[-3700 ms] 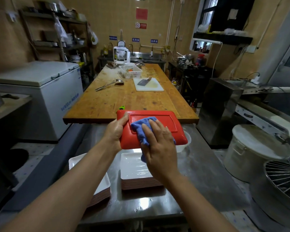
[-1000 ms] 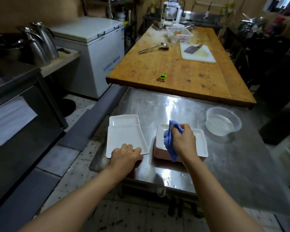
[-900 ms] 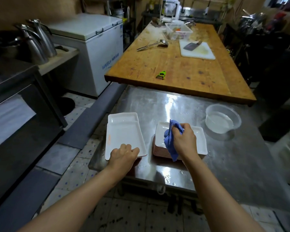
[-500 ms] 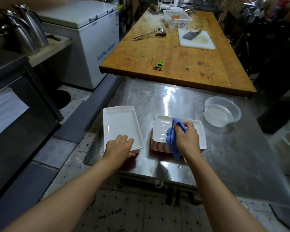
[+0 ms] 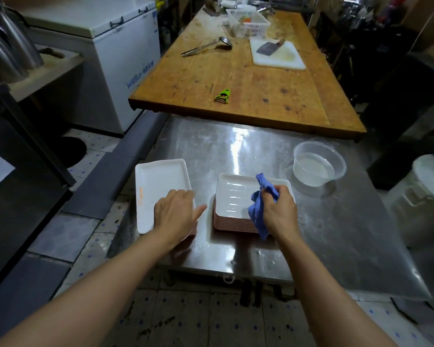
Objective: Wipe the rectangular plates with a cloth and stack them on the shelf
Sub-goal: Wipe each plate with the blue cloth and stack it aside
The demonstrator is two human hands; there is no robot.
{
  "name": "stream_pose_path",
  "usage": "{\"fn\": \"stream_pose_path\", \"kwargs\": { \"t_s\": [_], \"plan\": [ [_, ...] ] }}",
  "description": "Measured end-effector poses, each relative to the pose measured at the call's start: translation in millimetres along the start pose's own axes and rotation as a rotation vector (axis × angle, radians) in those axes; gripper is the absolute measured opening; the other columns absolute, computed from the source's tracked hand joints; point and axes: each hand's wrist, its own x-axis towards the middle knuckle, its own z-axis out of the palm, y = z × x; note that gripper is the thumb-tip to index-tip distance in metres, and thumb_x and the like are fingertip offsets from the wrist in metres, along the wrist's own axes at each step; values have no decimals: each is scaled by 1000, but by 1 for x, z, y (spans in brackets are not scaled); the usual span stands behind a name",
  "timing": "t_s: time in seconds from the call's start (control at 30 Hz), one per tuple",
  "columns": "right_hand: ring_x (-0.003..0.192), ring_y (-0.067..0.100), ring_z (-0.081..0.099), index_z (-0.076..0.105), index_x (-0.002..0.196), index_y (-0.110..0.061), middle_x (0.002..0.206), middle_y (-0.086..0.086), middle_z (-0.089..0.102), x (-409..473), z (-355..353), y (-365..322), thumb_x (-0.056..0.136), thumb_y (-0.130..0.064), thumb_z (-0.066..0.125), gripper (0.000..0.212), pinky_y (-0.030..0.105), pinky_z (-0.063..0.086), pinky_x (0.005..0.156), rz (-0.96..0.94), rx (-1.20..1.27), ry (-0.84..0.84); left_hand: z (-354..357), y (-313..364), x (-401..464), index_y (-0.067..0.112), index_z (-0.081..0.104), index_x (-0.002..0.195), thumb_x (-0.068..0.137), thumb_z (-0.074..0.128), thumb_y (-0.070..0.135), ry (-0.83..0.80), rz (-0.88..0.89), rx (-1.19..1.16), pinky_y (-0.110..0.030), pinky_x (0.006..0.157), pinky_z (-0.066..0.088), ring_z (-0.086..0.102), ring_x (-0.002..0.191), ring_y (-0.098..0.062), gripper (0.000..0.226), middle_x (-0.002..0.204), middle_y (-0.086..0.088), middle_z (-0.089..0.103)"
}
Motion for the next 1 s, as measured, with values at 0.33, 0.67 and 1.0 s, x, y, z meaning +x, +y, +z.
{"fn": "stream_pose_path", "kwargs": {
  "t_s": [0.33, 0.67, 1.0],
  "plan": [
    [68, 10, 53, 54, 86, -12, 93, 11, 57, 45, -22, 30, 96, -17, 44, 15, 9, 38, 51, -65, -232, 180, 12, 59, 49, 11, 48, 120, 91, 53, 37, -207, -134, -217, -34, 77, 39, 53, 112, -29, 40, 123, -8, 54],
    [116, 32, 39, 60, 110, -7, 128, 14, 46, 40, -15, 68, 84, -7, 53, 26, 36, 35, 90, -252, -804, 42, 39, 55, 59, 10, 54, 114, 82, 56, 13, -211, -176, -396, -34, 74, 46, 56, 97, -28, 32, 110, -8, 59],
    [102, 26, 54, 53, 109, -16, 124, 9, 44, 90, 2, 53, 88, -14, 56, 21, 33, 43, 81, -123, -590, 42, 44, 54, 65, 11, 46, 107, 80, 54, 7, -254, -145, -462, -30, 68, 38, 54, 90, -26, 28, 105, -7, 56]
  ]
}}
